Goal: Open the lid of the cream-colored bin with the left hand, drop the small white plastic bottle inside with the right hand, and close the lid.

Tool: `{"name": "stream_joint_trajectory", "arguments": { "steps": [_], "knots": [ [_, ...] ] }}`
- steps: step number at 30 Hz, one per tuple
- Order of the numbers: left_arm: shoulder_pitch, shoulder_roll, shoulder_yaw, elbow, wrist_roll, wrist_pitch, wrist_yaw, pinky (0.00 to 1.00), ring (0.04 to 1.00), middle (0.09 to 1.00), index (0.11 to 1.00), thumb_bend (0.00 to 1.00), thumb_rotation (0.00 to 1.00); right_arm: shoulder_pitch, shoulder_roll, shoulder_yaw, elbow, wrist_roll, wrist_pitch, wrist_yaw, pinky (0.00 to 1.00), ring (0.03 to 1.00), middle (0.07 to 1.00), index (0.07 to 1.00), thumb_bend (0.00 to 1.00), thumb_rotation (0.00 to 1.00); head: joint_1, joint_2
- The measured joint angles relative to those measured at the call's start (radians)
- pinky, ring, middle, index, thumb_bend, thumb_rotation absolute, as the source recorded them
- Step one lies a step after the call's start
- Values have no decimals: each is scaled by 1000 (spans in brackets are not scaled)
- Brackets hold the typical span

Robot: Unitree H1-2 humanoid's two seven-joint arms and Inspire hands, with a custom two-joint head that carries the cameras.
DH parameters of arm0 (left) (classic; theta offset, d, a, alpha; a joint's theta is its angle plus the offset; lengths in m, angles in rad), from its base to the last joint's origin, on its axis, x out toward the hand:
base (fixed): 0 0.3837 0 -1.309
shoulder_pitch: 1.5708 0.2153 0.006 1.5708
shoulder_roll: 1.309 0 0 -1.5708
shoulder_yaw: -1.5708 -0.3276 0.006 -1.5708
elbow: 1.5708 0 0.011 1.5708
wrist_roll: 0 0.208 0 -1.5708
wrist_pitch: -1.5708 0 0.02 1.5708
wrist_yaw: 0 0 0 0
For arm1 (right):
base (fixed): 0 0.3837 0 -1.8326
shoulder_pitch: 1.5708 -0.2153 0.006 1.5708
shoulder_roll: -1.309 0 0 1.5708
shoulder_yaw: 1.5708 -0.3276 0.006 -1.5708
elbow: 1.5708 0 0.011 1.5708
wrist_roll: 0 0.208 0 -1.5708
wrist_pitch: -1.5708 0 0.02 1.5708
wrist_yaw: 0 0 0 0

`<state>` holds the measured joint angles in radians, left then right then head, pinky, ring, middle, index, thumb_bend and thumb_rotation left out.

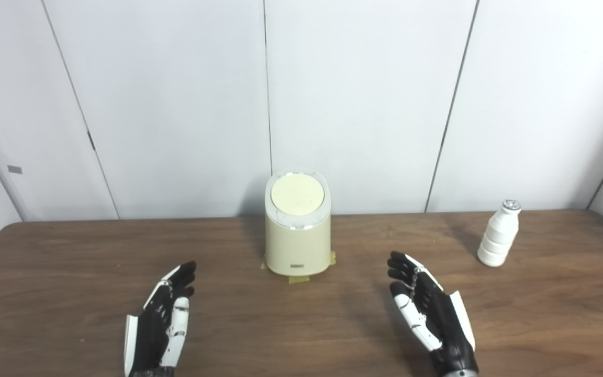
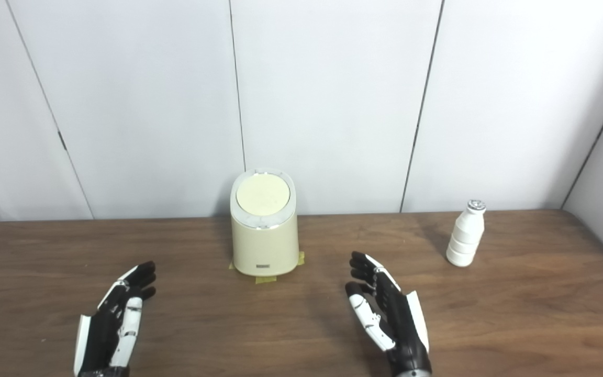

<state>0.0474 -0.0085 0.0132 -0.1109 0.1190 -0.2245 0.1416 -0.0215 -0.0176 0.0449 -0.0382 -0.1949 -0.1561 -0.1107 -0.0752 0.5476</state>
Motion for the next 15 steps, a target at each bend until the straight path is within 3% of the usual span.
{"name": "stream_joint_trajectory", "arguments": {
  "steps": [15],
  "knots": [
    [0, 0, 0, 0, -1, 0, -1, 813, 842, 833, 801, 154, 689, 0, 0, 0, 1, -4, 0, 0, 708, 783, 804, 804, 205, 657, 2, -5]
  ]
}}
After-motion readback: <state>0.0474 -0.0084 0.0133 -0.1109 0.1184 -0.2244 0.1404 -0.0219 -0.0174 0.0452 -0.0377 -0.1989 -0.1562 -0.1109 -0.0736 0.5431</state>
